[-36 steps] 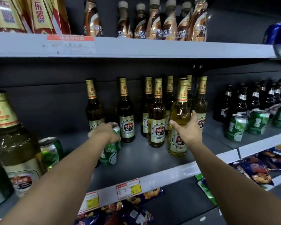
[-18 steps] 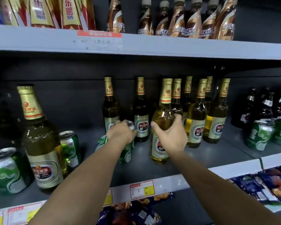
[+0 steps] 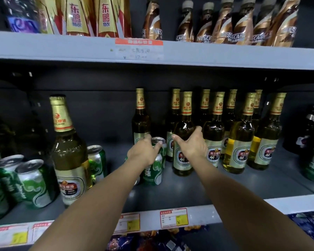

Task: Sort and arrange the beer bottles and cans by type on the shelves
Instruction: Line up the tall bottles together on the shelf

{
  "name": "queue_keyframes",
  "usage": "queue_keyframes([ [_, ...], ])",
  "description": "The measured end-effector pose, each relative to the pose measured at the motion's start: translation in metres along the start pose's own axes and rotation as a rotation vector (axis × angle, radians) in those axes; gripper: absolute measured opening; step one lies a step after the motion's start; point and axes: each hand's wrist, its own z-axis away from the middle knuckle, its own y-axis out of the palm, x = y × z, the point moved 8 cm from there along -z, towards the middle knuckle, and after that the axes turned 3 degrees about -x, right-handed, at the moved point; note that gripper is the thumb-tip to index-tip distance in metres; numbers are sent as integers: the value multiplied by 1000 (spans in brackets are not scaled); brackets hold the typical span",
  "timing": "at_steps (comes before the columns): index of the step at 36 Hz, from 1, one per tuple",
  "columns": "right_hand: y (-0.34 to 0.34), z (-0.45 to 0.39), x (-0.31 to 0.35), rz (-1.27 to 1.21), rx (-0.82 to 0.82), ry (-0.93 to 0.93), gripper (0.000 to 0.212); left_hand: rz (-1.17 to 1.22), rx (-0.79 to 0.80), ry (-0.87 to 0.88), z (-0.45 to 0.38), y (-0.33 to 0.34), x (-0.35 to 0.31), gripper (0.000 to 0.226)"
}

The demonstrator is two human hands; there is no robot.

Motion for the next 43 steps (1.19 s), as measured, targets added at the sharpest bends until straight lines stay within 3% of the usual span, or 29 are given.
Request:
queue_keyframes([
  [2,-2,0,-3,-4,15,15,78,-1,5,4,3,-3,-3,61],
  [7,-4,9,-1,-16,47,13,89,-59,219,27,16,9,-5,97],
  [10,-14,22,7,21,-24,-56,85,-86,147,-1,22,7,-4,87],
  [15,-53,55,20,78,-379,-376,42,6,63,-57,34,-4,-2,76],
  [18,-58,70,17,117,-414,-498,45,82,40,-98,48,-12,-1,78],
  [22,-48,83,5,200,-288,-512,46,108,10,-118,69,-24,-6,76],
  [27,-29,75,-17,93,-66,-268,52,72,-6,-141,91,-34,-4,68],
  [35,-11,57,-31,-94,119,10,80,-50,-10,-95,94,-46,5,63],
  [43,15,55,-52,-110,269,113,87,-22,16,-104,81,-39,5,64],
])
